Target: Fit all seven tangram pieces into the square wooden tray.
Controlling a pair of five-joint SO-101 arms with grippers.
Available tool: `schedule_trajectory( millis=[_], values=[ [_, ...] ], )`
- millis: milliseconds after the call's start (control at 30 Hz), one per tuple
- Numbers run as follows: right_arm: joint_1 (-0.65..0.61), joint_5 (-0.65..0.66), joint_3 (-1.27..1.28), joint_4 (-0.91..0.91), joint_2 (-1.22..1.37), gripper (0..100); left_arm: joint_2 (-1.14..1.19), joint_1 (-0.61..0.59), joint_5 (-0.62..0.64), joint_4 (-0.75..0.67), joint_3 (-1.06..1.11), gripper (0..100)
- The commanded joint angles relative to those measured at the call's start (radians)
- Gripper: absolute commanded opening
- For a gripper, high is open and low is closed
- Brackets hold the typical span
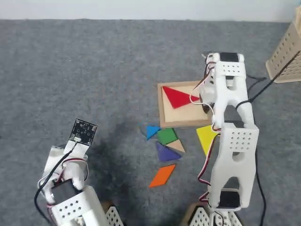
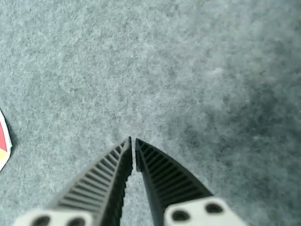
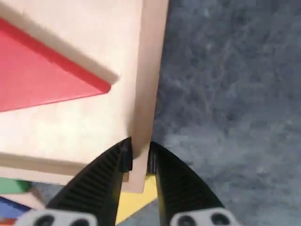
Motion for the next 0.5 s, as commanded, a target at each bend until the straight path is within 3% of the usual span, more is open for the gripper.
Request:
schedule_trajectory(
  millis=[0,333,467],
  values=[
    [0.008,-0.008,0.198,-0.15,-0.102,0.6,0.005,-0.003,-0.015,0.003,-0.004,1],
    [-0.058,0.034,0.787,-0.532,-0.535,0.6,0.005,-0.003,-0.015,0.003,-0.004,1],
    [-0.087,0.069,0.904,-0.584,-0.659,1.0,0.005,-0.003,-0.015,0.003,-0.004,1]
  ],
)
